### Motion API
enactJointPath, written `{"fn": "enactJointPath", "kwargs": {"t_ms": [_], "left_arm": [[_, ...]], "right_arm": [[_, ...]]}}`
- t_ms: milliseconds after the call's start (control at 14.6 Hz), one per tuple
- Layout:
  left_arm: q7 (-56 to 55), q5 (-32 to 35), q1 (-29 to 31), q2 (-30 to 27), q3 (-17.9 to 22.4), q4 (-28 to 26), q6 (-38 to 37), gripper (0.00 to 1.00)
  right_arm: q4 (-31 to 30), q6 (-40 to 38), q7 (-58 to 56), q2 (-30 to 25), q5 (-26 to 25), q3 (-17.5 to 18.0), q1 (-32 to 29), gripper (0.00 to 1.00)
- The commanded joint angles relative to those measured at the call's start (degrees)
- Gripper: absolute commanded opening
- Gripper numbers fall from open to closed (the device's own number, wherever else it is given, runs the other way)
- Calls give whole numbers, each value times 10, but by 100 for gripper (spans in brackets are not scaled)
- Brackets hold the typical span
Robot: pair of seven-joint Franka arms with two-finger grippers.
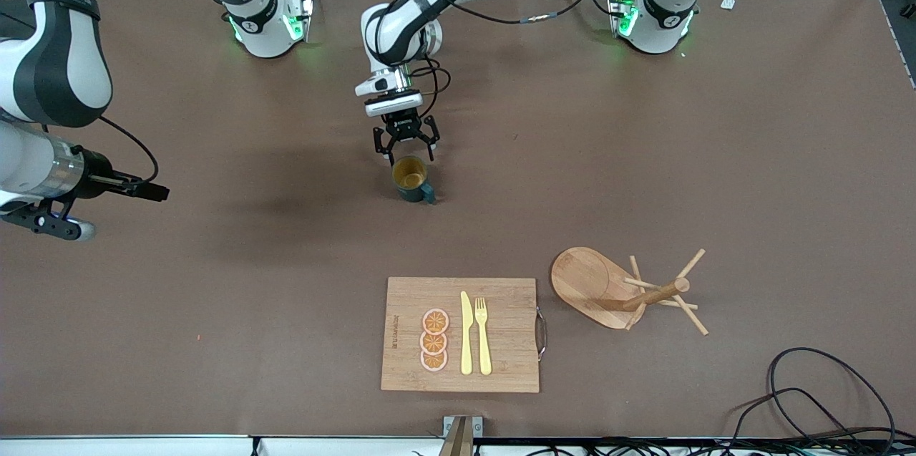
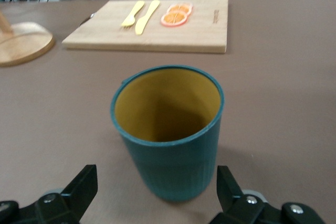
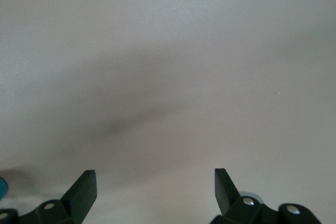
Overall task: Transfer cup from left to right arm and place
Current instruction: 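Open and raise the left gripper while the right gripper reaches the mug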
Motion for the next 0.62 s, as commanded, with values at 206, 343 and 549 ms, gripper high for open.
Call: {"fn": "enactJointPath", "kwargs": {"t_ms": [206,343,549], "left_arm": [[137,-195,26,-110,-5,-10,-5,100],[204,-254,48,-150,-5,-11,-6,100],[308,-326,97,-208,-5,-12,-6,100]], "right_arm": [[-3,-6,180,2,4,3,43,100],[-6,-7,252,1,4,4,68,100],[-16,0,379,1,4,4,122,100]]}}
